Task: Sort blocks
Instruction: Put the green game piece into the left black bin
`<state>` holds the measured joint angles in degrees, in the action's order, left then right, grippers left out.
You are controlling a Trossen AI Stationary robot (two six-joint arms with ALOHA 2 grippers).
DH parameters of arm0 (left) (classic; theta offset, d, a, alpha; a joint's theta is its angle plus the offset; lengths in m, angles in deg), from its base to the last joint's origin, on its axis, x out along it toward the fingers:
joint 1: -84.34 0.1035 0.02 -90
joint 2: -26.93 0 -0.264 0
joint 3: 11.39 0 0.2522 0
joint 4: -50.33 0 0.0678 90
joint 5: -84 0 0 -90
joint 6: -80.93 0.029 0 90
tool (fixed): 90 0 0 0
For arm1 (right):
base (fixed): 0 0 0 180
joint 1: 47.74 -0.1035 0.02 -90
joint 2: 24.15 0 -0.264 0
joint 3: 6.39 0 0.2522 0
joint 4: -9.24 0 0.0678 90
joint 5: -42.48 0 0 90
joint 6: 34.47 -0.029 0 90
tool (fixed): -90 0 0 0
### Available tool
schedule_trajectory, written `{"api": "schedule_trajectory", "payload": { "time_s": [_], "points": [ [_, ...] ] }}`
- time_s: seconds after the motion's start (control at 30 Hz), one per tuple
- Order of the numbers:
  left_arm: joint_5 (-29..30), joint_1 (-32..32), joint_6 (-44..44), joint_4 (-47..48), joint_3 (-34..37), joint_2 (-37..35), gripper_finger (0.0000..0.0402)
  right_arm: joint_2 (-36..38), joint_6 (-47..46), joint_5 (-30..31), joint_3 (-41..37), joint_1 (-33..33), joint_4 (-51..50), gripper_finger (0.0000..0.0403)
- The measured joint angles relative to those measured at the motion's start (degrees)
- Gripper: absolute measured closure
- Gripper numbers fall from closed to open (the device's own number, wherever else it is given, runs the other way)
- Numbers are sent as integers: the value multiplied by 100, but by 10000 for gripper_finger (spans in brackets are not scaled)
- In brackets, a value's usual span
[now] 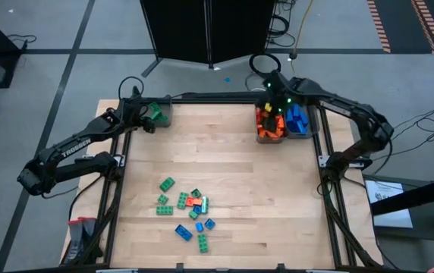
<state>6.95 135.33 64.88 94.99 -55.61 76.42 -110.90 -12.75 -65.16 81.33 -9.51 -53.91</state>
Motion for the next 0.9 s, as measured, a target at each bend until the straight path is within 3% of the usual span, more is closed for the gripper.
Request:
{"api": "schedule_trajectory", "payload": {
  "time_s": [0.1, 0.2, 0.37, 0.5, 0.77, 0.9],
  "points": [
    [0, 0, -2, 1, 0, 0, 125, 146, -201, -937, 451, -383, 417, 183],
    [0, -2, -2, 2, 0, 0, 125, 150, -130, -1233, 738, -979, 929, 189],
    [0, 0, -4, 0, 0, 0, 125, 26, 514, -1196, 762, -2088, 1799, 190],
    [0, 0, -8, 1, 0, 0, 125, -250, 830, -757, 759, -2759, 2239, 190],
    [-2, 0, -11, 6, 0, 0, 125, -1232, 989, -640, 755, -3351, 2683, 190],
    [-2, -1, -9, 6, 0, 0, 125, -1707, 1527, -648, 757, -3541, 2757, 190]
  ]
}}
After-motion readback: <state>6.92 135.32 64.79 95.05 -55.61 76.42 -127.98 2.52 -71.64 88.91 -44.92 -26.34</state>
